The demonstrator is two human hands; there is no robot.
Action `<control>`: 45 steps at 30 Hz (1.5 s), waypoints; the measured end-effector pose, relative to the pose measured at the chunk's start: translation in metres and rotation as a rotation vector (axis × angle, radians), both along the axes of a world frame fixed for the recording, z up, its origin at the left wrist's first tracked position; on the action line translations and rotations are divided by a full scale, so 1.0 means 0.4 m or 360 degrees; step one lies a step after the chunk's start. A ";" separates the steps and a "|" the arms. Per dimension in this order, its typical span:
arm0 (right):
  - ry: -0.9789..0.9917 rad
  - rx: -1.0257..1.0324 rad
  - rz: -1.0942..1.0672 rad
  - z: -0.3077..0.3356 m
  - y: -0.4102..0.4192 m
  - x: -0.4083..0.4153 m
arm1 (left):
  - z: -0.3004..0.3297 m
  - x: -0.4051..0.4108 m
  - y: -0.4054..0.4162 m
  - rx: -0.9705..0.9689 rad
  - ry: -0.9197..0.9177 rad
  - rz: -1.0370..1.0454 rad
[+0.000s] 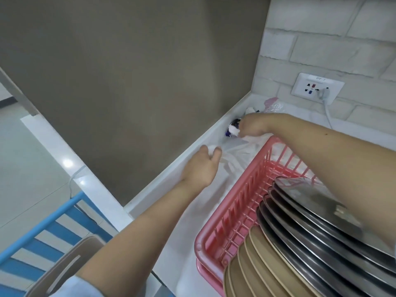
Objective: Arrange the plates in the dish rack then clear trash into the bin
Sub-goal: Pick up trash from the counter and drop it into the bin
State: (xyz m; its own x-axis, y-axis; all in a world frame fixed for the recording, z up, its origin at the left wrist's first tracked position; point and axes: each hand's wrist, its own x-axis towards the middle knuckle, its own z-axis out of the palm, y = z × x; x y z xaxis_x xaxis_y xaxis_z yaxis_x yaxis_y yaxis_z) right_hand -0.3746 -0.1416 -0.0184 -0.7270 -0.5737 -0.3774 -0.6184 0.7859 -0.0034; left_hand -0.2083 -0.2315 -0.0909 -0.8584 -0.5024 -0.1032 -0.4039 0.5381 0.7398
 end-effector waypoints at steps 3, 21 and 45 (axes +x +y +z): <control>-0.0174 -0.0431 -0.0164 0.040 0.019 0.007 | 0.031 0.003 0.011 0.0512 0.0263 0.0111; -0.1312 -0.1943 -0.0316 0.128 0.057 0.173 | 0.174 0.070 0.029 0.0497 0.0451 -0.0011; -0.1342 -0.0923 0.0467 0.147 -0.037 0.571 | 0.129 0.580 -0.057 0.0764 0.0555 0.0524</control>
State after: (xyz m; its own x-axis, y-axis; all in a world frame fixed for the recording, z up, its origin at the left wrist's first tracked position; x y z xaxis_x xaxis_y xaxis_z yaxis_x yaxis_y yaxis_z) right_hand -0.1462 -0.1563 0.0403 -0.1625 -0.9377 -0.3070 -0.4066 0.3472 -0.8451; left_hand 0.0237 -0.2544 -0.0391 -0.6919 -0.7111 -0.1250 -0.1847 0.0070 0.9828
